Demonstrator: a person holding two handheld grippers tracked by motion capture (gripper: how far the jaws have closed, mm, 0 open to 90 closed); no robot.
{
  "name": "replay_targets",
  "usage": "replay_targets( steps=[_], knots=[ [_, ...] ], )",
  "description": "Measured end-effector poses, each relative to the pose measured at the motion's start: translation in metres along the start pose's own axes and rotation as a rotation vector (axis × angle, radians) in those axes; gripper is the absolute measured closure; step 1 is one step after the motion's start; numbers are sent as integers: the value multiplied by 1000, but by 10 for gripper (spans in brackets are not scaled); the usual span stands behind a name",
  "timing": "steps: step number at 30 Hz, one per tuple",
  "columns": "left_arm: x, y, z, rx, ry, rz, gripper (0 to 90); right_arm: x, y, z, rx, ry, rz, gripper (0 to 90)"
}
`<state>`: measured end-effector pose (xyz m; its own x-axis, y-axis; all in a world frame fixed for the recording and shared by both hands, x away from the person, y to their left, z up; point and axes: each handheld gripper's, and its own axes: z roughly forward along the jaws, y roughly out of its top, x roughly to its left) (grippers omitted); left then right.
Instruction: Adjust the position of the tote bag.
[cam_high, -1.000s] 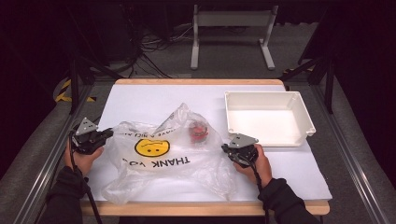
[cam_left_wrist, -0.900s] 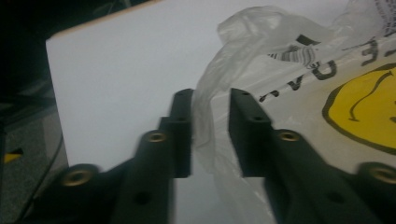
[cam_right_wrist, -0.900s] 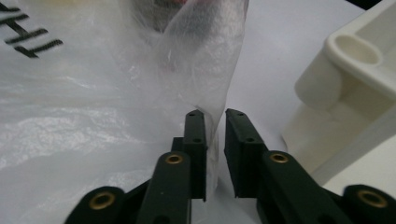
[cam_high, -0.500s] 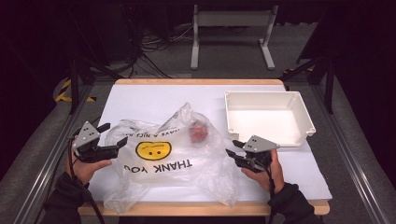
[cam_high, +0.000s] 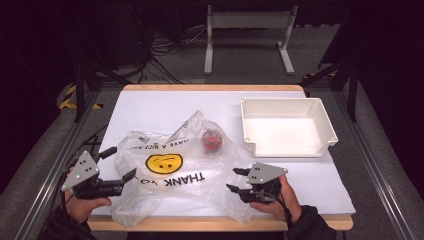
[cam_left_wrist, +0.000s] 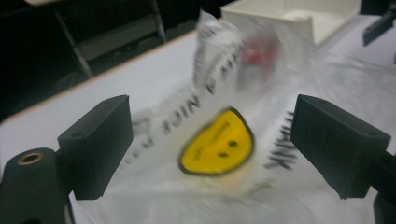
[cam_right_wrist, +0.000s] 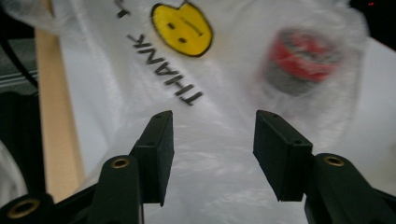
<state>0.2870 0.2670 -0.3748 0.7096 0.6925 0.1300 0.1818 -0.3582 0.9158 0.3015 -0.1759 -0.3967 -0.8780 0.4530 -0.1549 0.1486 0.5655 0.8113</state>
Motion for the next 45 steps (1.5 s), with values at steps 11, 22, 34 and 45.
replay_targets(
  steps=[11,22,34,45],
  knots=[
    [-42,-53,15,226,-36,-25,133,30,-4,34,119,143,-83,398],
    [-19,-72,31,338,40,-36,257,16,-18,51,207,160,-47,474],
    [2,-73,21,264,78,-100,319,-6,1,30,87,56,-44,893],
    [11,-64,10,191,135,-128,274,-25,26,11,-31,-47,-43,897]
  ],
)
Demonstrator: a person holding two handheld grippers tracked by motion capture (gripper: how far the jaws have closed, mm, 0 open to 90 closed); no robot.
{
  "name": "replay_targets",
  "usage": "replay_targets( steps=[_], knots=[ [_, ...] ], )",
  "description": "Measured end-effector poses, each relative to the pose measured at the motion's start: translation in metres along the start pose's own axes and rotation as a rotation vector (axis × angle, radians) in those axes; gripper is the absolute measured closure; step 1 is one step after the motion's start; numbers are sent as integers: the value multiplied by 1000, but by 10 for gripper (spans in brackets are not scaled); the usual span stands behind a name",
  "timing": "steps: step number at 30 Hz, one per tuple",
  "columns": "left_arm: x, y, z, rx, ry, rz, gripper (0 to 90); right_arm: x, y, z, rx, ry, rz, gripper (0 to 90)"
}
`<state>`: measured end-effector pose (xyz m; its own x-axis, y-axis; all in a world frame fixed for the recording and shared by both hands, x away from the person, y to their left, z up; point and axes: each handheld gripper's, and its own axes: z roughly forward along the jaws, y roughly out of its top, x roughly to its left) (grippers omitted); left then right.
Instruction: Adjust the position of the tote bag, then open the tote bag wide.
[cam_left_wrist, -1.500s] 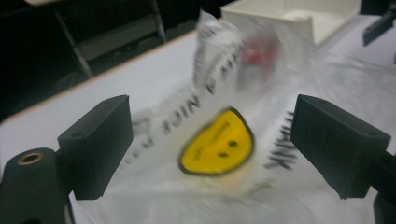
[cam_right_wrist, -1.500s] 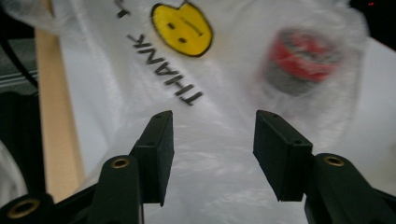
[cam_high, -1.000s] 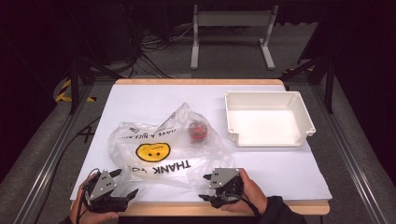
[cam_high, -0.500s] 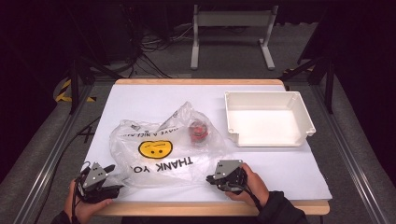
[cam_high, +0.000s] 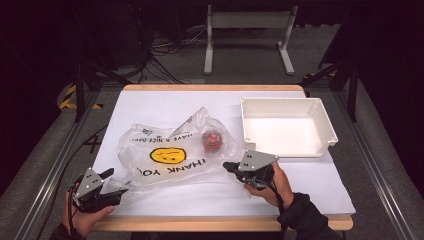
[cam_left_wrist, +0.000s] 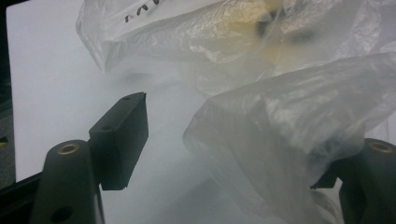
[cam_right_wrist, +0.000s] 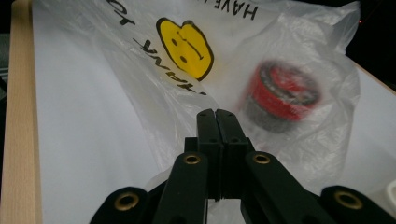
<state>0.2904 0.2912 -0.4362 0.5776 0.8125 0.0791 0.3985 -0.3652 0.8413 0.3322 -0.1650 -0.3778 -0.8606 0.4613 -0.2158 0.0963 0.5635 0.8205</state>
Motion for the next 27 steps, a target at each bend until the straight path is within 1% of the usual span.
replay_targets(
  steps=[1,2,3,5,6,8,9,10,11,12,13,14,15,16,17,18,19,20,22,23,24,26,27],
  knots=[
    [-1,1,-1,-3,12,6,274,-2,2,-1,-5,-9,2,897],
    [-1,2,-1,-6,15,9,272,-4,3,-1,-8,-17,2,897],
    [0,3,-1,-6,4,7,274,-6,5,-2,-14,-24,4,897],
    [0,4,-1,-7,11,17,283,-11,10,-2,-24,-32,-1,897],
    [1,7,-2,-8,20,31,300,-16,14,-1,-32,-47,-4,897],
    [0,9,-2,-7,27,36,300,-21,18,0,-36,-64,-5,897],
    [1,11,-3,-13,27,36,300,-21,18,0,-36,-64,-5,897],
    [1,12,-4,-17,27,38,299,-27,23,-1,-43,-91,-13,898],
    [2,15,-6,-23,37,40,298,-28,25,-1,-42,-100,-15,898],
    [2,15,-6,-23,37,40,295,-28,25,-1,-42,-100,-15,898],
    [2,16,-7,-27,33,38,295,-33,28,-1,-47,-119,-16,898],
    [2,19,-9,-38,25,37,287,-39,34,0,-55,-128,-12,898],
    [2,21,-10,-44,7,36,288,-42,39,0,-59,-134,-15,899],
    [1,24,-11,-45,-1,41,287,-45,43,0,-62,-140,-17,899],
    [1,24,-11,-45,-1,41,272,-45,43,0,-62,-140,-17,899],
    [0,28,-13,-46,-36,42,272,-48,49,0,-64,-146,-18,899],
    [0,29,-14,-57,-54,35,247,-52,54,2,-64,-150,-12,899],
    [-1,32,-16,-66,-65,28,232,-54,56,3,-59,-153,-11,900],
    [-2,38,-21,-67,-81,39,187,-58,59,8,-42,-160,-7,900],
    [-3,40,-23,-74,-86,46,157,-62,60,12,-35,-153,6,900],
    [-3,46,-28,-106,-101,51,147,-63,60,14,-29,-155,8,900],
    [-4,52,-32,-143,-123,44,129,-64,60,17,-17,-159,12,900],
    [-4,52,-32,-143,-123,44,119,-64,60,17,-17,-159,12,900]
  ],
)
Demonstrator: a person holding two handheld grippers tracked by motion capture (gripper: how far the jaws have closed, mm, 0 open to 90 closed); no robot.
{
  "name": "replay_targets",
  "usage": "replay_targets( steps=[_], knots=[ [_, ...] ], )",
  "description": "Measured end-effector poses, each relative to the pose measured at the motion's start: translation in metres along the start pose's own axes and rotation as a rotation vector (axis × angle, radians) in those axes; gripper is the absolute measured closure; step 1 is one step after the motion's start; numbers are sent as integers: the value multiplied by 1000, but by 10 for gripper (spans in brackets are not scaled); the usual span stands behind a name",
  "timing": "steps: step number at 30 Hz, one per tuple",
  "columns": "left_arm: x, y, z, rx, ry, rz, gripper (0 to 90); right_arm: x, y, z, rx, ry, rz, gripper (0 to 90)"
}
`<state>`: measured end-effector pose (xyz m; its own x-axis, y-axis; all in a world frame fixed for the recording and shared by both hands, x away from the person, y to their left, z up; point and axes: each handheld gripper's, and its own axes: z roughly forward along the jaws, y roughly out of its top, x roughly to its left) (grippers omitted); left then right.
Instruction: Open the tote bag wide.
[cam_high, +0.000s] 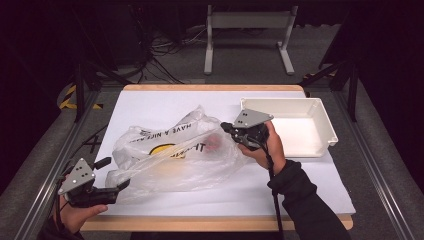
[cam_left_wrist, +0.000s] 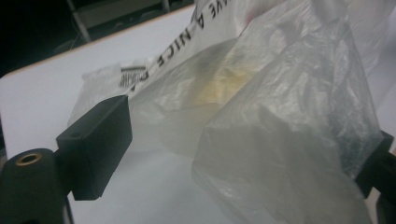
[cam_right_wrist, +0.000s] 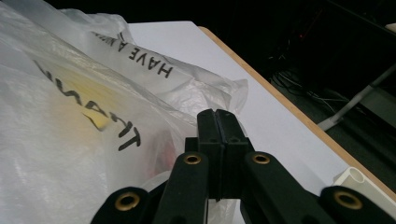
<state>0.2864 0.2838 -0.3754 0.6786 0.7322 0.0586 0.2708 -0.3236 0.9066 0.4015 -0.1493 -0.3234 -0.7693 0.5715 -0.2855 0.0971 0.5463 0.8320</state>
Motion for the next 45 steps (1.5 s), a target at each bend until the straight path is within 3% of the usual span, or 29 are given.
replay_targets(
  steps=[3,8,10,17,19,23,24,25,28,33,35,36,37,38,40,45],
  knots=[
    [-4,13,-3,-33,-9,36,110,-1,1,4,16,-13,5,899],
    [-9,22,-2,-42,25,68,125,-6,1,6,30,-26,22,899],
    [-9,27,-1,-52,44,72,135,-10,1,6,40,-38,31,899],
    [-10,37,-11,-78,51,110,152,-17,8,2,38,-69,34,899],
    [-9,38,-13,-87,55,93,151,-19,11,0,29,-82,34,899],
    [-7,36,-9,-49,138,99,165,-21,15,-3,22,-93,32,899],
    [-7,36,-8,-33,216,107,180,-20,15,-2,26,-95,29,900],
    [-7,36,-8,-33,216,107,187,-20,15,-2,26,-95,29,900],
    [-7,38,-2,-11,314,128,196,-20,17,2,36,-107,21,899],
    [1,38,2,-1,300,107,275,-21,16,5,36,-112,32,899],
    [7,36,4,-23,239,80,274,-22,15,5,37,-118,37,899],
    [7,36,4,-23,239,80,274,-22,15,5,37,-118,37,899],
    [6,36,1,-75,183,71,284,-23,15,5,37,-116,42,899],
    [-1,40,-5,-125,155,102,284,-22,15,5,41,-117,41,899],
    [-9,46,-11,-152,137,125,284,-22,15,5,43,-116,42,899],
    [-30,66,-21,-172,88,178,269,-18,16,8,54,-107,32,899]
  ],
)
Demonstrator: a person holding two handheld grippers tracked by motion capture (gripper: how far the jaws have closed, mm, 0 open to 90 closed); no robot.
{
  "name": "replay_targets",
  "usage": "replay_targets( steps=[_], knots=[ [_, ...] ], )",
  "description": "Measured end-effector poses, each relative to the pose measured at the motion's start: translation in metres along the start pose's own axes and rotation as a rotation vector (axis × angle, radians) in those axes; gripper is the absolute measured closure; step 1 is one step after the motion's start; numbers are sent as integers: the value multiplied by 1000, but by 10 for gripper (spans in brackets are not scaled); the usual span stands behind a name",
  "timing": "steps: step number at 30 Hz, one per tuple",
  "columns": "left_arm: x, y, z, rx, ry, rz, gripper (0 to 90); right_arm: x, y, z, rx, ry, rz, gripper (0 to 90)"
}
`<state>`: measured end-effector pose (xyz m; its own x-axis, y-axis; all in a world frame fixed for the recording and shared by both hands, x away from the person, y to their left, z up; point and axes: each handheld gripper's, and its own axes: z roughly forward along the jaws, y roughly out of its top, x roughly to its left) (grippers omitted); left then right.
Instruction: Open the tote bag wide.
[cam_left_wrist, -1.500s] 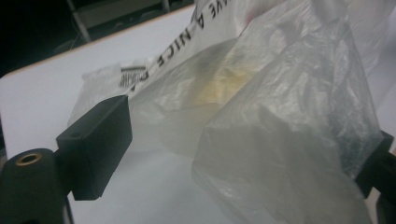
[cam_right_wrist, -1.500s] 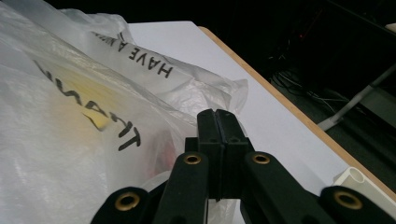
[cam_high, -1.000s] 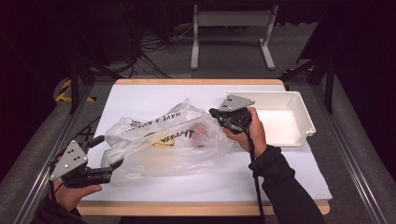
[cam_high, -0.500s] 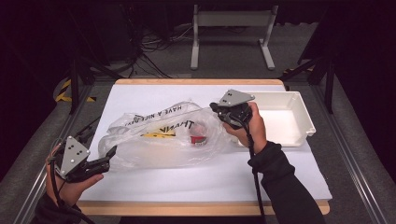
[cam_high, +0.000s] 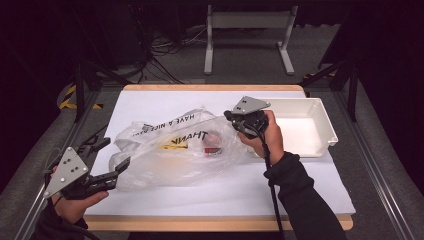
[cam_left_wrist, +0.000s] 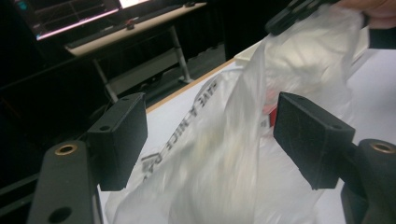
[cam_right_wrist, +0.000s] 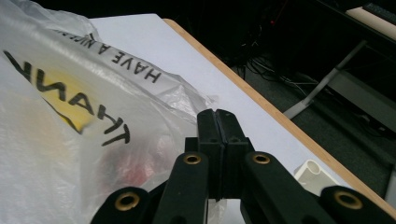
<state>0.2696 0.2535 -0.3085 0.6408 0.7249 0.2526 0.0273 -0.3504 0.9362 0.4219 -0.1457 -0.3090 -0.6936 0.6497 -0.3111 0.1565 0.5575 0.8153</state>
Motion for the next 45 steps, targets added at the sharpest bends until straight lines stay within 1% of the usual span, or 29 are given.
replay_targets(
  steps=[2,5,6,7,8,9,10,11,14,16,18,19,20,21,22,23,25,27,28,29,30,31,32,33,34,36,38,41,45],
  knots=[
    [-9,6,-1,-8,-34,29,273,3,-1,3,13,-3,-7,899],
    [-26,11,2,1,-94,85,330,6,-2,8,38,3,-16,899],
    [-30,11,4,4,-107,95,342,6,-2,9,38,7,-12,899],
    [-35,11,6,12,-133,105,353,6,-2,10,41,4,-15,899],
    [-41,10,11,26,-160,127,385,7,-2,11,43,7,-12,899],
    [-45,8,15,35,-176,136,412,7,-3,13,47,10,-13,899],
    [-47,5,20,43,-211,134,443,8,-3,15,53,10,-14,899],
    [-52,-1,31,76,-256,139,527,9,-4,18,63,12,-16,899],
    [-62,-13,49,148,-318,173,583,10,-6,21,76,16,-18,898],
    [-66,-19,60,192,-326,181,589,11,-8,23,77,22,-12,898],
    [-67,-28,73,238,-343,167,601,12,-9,24,85,27,-6,897],
    [-67,-28,73,238,-343,167,602,12,-10,24,86,30,-3,897],
    [-67,-36,85,304,-311,192,599,12,-10,25,87,33,-4,897],
    [-67,-36,85,304,-311,192,595,12,-10,25,87,33,-4,897],
    [-63,-44,95,349,-270,179,591,13,-11,24,88,38,-1,896],
    [-59,-47,99,367,-253,170,593,13,-11,24,88,41,-4,896],
    [-51,-55,106,410,-188,186,601,13,-11,24,89,43,-10,895],
    [-42,-61,110,440,-160,162,613,13,-11,22,87,43,-12,894],
    [-38,-64,111,464,-124,160,609,13,-11,20,85,41,-10,895],
    [-38,-64,111,464,-124,160,584,13,-11,20,85,41,-10,895],
    [-29,-68,113,496,-22,156,531,12,-10,16,67,35,-14,897],
    [-24,-70,113,490,18,141,494,11,-10,14,63,34,-16,897],
    [-19,-71,112,481,20,119,487,11,-10,12,59,34,-16,897],
    [-19,-71,112,481,20,119,487,11,-10,12,59,34,-16,897],
    [-9,-70,109,480,29,89,489,9,-10,8,55,32,-14,897],
    [-7,-70,108,479,31,89,505,9,-10,7,52,31,-10,897],
    [-4,-69,107,477,22,83,546,8,-9,5,44,35,-7,894],
    [-5,-68,109,480,18,97,603,9,-7,3,30,27,-5,806],
    [-5,-68,114,494,3,101,671,14,-4,1,19,52,-17,703]
  ],
)
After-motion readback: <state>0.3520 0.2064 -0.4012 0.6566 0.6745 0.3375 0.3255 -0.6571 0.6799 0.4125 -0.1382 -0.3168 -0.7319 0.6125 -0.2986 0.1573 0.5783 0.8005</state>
